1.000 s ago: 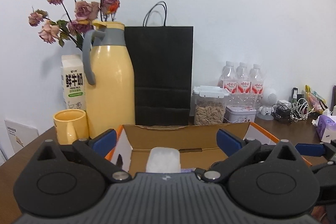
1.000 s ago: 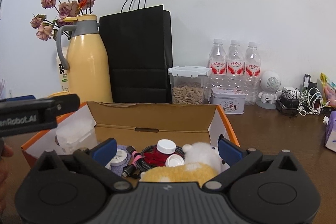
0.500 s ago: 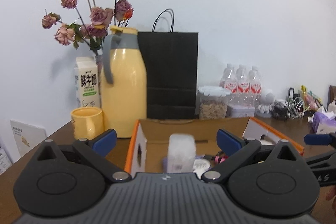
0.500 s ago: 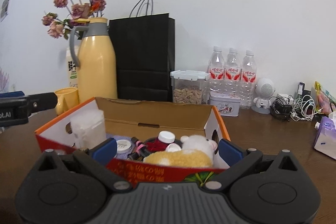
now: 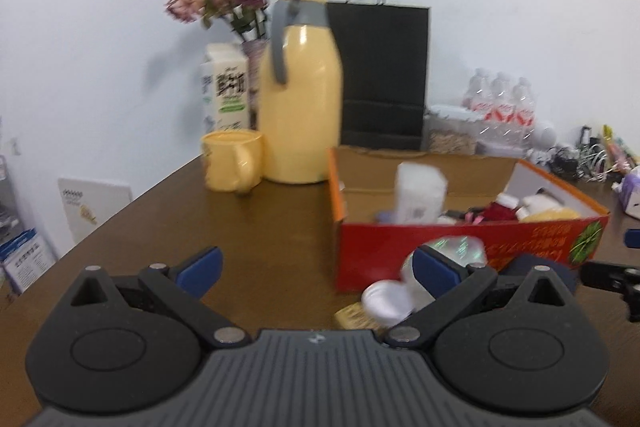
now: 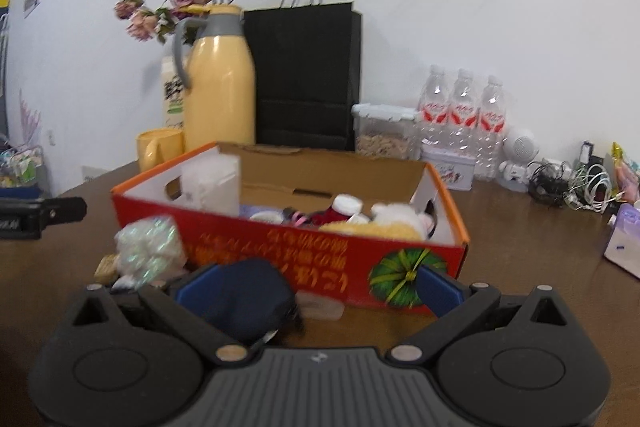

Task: Organize objects
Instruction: 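Withdraw both open tools from the box back over the table, then grasp the black USB cable with the right tool while the left tool moves toward the beige block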

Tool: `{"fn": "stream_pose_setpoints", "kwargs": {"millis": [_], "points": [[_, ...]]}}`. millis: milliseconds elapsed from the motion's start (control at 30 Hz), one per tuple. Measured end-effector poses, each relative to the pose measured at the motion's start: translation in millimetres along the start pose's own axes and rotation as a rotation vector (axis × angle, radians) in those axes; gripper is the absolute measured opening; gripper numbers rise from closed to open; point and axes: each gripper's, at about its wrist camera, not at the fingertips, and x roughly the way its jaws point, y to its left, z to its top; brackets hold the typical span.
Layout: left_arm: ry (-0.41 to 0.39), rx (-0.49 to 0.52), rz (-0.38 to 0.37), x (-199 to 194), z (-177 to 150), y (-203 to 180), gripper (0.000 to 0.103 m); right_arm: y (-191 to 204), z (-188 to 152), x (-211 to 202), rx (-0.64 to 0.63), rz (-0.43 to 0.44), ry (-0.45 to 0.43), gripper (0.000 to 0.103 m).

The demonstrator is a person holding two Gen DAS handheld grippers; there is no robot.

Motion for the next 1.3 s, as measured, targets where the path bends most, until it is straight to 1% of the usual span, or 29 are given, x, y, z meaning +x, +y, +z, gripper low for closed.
{"fn": "stream_pose_setpoints", "kwargs": {"millis": [67, 267, 467, 767, 833, 900, 967, 1067, 1167, 1233, 1300], "points": [[0.016, -0.002, 0.017, -1, -3, 6, 0.103, 4, -4, -4, -0.015, 0.025, 0.012, 0.103], [0.033, -0.004, 0.027, -5, -11, 19, 0.103, 17, -17, -8, -0.053, 0.060, 0.062, 0.103], [0.041, -0.028, 0.021, -4, -14, 23, 0.103, 23, -20, -9, -0.056, 0.080, 0.067, 0.103], [0.049, -0.028, 0.008, -4, -16, 22, 0.103, 26, -22, -7, -0.051, 0.048, 0.093, 0.102], [0.049, -0.026, 0.007, -4, -16, 21, 0.103, 21, -22, -6, -0.034, 0.049, 0.102, 0.093], [0.047, -0.031, 0.008, -4, -16, 22, 0.103, 17, -22, -2, -0.018, 0.054, 0.126, 0.074], [0.046, -0.034, 0.009, -5, -16, 22, 0.103, 16, -24, 0, -0.010, 0.061, 0.143, 0.067], [0.049, -0.035, 0.005, -4, -17, 22, 0.103, 19, -25, 3, -0.018, 0.072, 0.155, 0.066], [0.057, -0.036, 0.000, -3, -17, 22, 0.103, 21, -28, 13, -0.018, 0.073, 0.192, 0.065], [0.059, -0.040, -0.002, -2, -18, 23, 0.103, 19, -28, 14, 0.000, 0.086, 0.190, 0.056], [0.065, -0.042, -0.002, 0, -18, 23, 0.103, 16, -28, 15, 0.022, 0.099, 0.194, 0.038]]}}
